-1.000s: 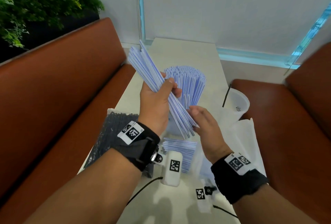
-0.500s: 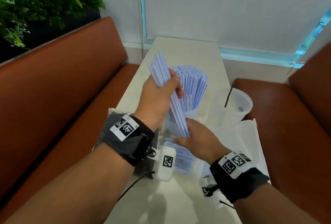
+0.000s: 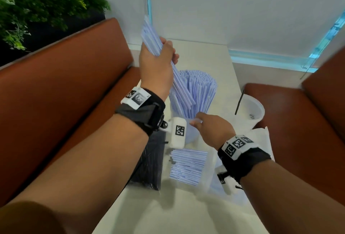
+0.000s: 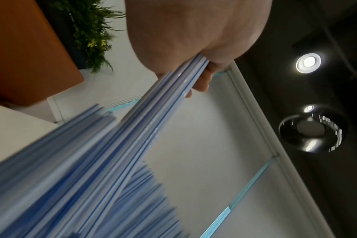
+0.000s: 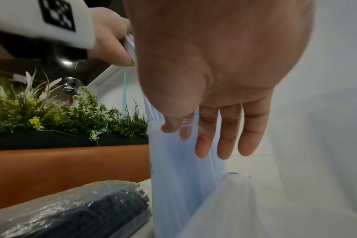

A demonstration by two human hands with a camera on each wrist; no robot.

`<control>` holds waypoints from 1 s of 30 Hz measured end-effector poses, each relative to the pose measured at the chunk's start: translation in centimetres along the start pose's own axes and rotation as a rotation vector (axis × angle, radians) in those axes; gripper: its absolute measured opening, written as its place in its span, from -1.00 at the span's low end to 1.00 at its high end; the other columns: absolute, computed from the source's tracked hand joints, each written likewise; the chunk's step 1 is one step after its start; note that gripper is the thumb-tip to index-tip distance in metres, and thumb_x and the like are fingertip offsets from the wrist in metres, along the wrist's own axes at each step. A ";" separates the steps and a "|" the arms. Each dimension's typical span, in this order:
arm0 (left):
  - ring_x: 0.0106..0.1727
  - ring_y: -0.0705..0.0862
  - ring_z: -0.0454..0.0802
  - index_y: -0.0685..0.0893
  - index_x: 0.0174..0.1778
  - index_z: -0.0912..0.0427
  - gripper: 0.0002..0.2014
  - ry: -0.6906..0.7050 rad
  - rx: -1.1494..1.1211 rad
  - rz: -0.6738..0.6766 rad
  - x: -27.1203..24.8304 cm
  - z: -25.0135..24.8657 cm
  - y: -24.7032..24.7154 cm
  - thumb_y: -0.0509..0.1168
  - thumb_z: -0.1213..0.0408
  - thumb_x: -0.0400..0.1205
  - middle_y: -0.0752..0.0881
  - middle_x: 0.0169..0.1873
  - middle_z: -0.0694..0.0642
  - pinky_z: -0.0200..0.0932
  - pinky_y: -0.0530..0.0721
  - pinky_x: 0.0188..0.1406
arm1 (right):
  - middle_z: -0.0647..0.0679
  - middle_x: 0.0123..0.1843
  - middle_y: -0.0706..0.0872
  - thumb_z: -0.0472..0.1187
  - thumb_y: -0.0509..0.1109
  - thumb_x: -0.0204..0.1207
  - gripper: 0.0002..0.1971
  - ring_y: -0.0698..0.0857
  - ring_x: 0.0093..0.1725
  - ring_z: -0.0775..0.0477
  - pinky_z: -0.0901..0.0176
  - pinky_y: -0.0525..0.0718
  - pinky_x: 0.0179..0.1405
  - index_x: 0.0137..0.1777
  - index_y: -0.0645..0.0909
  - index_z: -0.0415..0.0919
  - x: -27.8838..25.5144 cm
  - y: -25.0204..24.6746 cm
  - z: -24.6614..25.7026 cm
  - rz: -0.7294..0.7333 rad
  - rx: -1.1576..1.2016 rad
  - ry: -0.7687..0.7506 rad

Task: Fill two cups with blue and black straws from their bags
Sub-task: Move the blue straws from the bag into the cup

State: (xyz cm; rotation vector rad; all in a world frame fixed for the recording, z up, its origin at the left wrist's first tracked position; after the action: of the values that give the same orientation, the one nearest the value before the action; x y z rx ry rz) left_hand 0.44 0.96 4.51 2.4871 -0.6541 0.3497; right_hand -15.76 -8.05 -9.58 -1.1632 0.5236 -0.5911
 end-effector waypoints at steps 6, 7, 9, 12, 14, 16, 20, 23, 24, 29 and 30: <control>0.04 0.74 0.07 0.70 -0.11 0.08 -0.83 -0.040 0.739 0.318 -1.4 4.8 -1.2 0.44 0.06 0.57 0.77 -0.13 0.07 0.08 0.72 0.08 | 0.07 -0.30 0.59 0.22 0.01 0.76 -0.67 0.62 -0.24 -0.09 0.08 0.35 -0.44 -0.10 0.37 0.04 -0.2 0.2 -0.3 -0.040 -0.029 -0.055; 0.13 0.72 0.16 0.72 -0.05 0.09 -0.77 -0.046 0.825 0.361 -1.6 5.3 -1.3 0.45 0.01 0.56 0.77 -0.04 0.12 0.16 0.69 0.18 | 0.07 -0.28 0.61 0.22 0.01 0.76 -0.67 0.63 -0.22 -0.09 0.08 0.37 -0.43 -0.10 0.38 0.04 -0.2 0.3 -0.3 -0.045 -0.030 -0.050; 0.22 0.70 0.21 0.75 0.04 0.08 -0.71 -0.076 0.886 0.431 -2.0 6.1 -1.5 0.47 -0.03 0.55 0.76 0.08 0.15 0.22 0.65 0.29 | 0.06 -0.24 0.64 0.24 0.00 0.76 -0.66 0.65 -0.19 -0.09 0.06 0.42 -0.39 -0.07 0.40 0.03 -0.3 0.3 -0.2 -0.037 -0.032 -0.046; 0.36 0.65 0.19 0.73 0.24 0.07 -0.52 -0.189 0.783 0.538 -1.7 6.4 -1.6 0.56 -0.09 0.48 0.67 0.32 0.20 0.22 0.61 0.40 | 0.06 -0.21 0.64 0.23 0.01 0.76 -0.67 0.66 -0.17 -0.08 0.06 0.42 -0.38 -0.04 0.40 0.04 -0.2 0.3 -0.2 -0.021 -0.028 -0.032; 0.49 0.55 0.11 0.60 0.42 0.08 -0.25 -0.219 0.729 0.545 -1.3 6.0 -1.6 0.62 -0.19 0.38 0.51 0.51 0.22 0.12 0.54 0.49 | 0.06 -0.20 0.65 0.22 0.01 0.76 -0.68 0.65 -0.17 -0.08 0.07 0.40 -0.40 -0.01 0.42 0.04 -0.2 0.3 -0.2 -0.033 -0.034 -0.034; 0.59 0.36 0.00 0.34 0.64 -0.02 0.02 -0.150 0.726 0.449 -0.6 4.9 -1.4 0.58 -0.32 0.32 0.27 0.64 0.11 -0.04 0.40 0.52 | 0.05 -0.20 0.64 0.21 0.02 0.75 -0.69 0.65 -0.16 -0.10 0.07 0.38 -0.40 0.00 0.43 0.03 -0.2 0.3 -0.2 -0.053 -0.034 -0.047; 0.72 0.16 0.03 0.21 0.70 0.03 -0.06 0.269 0.909 0.462 -0.5 3.1 -0.4 0.38 -0.35 0.49 0.16 0.70 0.11 -0.06 0.20 0.65 | 0.11 -0.24 0.56 0.20 0.04 0.74 -0.74 0.62 -0.16 -0.09 0.07 0.39 -0.36 -0.01 0.37 0.07 -0.2 0.5 -0.3 -0.054 -0.019 -0.035; 0.72 0.21 0.10 0.25 0.71 0.16 -0.23 0.450 1.327 0.868 -2.6 4.8 0.2 0.18 -0.27 0.70 0.27 0.71 0.15 0.12 0.16 0.71 | 0.09 -0.20 0.61 0.20 0.05 0.74 -0.73 0.65 -0.12 -0.09 0.06 0.43 -0.31 0.06 0.44 0.06 -0.2 0.5 -0.2 -0.049 0.006 -0.006; 0.72 0.22 0.09 0.25 0.71 0.17 -0.25 0.469 1.415 0.966 -3.2 5.6 0.1 0.15 -0.25 0.73 0.29 0.70 0.15 0.10 0.14 0.70 | 0.09 -0.19 0.63 0.20 0.06 0.74 -0.73 0.67 -0.12 -0.08 0.06 0.43 -0.33 0.05 0.45 0.06 -0.2 0.6 -0.2 -0.051 0.019 0.000; 0.74 0.16 0.14 0.26 0.72 0.17 -0.24 0.539 1.374 0.845 -3.3 5.5 -0.5 0.06 -0.27 0.72 0.23 0.73 0.18 0.19 0.09 0.71 | 0.12 -0.21 0.60 0.16 0.05 0.75 -0.76 0.68 -0.10 -0.09 0.10 0.36 -0.41 0.00 0.43 0.08 -0.3 0.5 -0.2 -0.046 0.008 0.000; 0.75 0.12 0.14 0.21 0.74 0.16 -0.25 0.554 1.436 0.869 -3.6 5.7 -0.5 0.05 -0.26 0.72 0.20 0.74 0.17 0.20 0.07 0.71 | 0.11 -0.14 0.63 0.14 0.06 0.76 -0.76 0.70 -0.05 -0.09 0.08 0.41 -0.36 0.05 0.47 0.07 -0.3 0.5 -0.2 -0.048 0.006 -0.005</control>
State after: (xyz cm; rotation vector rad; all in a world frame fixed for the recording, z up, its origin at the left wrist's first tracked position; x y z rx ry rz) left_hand -1.72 -0.57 -1.70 2.7270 -1.5460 2.4242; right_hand -16.03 -7.84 -10.04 -1.1743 0.4904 -0.6307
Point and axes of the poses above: each hand's wrist, its own x-axis towards the middle knuckle, its own y-axis out of the palm, z = x × y, the point moved 2 cm from there along x, towards the middle knuckle
